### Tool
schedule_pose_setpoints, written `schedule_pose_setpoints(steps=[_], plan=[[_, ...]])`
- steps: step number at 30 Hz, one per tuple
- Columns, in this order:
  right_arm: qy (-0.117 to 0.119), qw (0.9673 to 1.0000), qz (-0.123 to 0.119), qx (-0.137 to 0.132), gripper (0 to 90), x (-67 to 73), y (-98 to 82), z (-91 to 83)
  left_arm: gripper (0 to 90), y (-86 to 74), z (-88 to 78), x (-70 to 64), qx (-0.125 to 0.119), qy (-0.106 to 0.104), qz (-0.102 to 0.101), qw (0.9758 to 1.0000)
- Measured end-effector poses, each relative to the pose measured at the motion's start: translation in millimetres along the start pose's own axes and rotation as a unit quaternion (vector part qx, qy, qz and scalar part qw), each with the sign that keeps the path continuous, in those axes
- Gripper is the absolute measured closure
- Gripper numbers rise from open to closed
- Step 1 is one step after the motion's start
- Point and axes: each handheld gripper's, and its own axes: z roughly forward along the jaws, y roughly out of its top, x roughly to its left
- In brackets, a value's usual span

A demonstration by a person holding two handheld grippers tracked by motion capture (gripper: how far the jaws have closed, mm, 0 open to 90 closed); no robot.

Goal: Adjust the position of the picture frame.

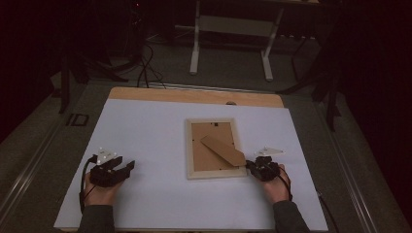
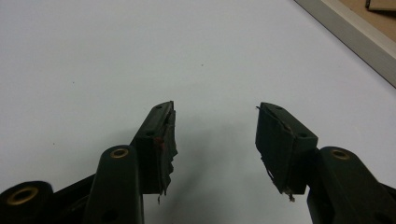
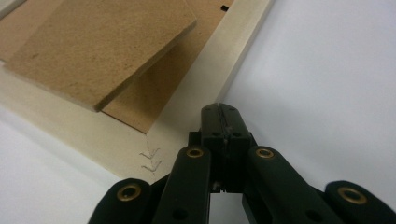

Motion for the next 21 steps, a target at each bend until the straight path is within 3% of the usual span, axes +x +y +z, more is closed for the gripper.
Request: schedule_pose_setpoints(steps=[21], plan=[[0.031, 0.9989, -0.034, 0.005, 89.9, 19.2, 4.9, 3.8, 48.9, 0.2, 1.6, -1.9, 0.005, 0.000, 0.006, 1.0000]])
